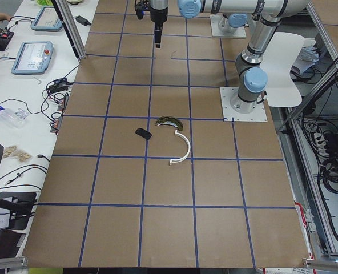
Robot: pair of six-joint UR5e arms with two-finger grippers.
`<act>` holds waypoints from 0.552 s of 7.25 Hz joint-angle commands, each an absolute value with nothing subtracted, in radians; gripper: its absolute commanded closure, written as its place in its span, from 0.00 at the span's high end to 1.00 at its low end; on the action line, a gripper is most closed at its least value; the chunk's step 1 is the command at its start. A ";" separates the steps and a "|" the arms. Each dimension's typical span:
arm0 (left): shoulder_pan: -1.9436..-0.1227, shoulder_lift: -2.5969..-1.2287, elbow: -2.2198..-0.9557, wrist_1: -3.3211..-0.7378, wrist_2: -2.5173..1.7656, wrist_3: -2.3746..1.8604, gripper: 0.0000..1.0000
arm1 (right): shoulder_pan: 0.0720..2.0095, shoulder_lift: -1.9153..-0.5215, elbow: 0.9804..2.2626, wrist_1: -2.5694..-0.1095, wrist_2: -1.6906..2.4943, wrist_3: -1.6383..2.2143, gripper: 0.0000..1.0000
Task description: Place bearing gear from tray to pile
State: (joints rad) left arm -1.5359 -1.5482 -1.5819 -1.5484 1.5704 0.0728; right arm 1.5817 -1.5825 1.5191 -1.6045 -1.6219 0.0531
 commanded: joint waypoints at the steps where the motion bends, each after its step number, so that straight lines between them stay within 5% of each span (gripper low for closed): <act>1: -1.537 -1.534 -1.589 -1.546 1.578 0.075 1.00 | 1.582 -1.583 1.517 -1.609 -1.646 0.051 1.00; 4: -1.537 -1.526 -1.620 -1.539 1.582 0.065 1.00 | 1.565 -1.580 1.503 -1.603 -1.647 0.022 1.00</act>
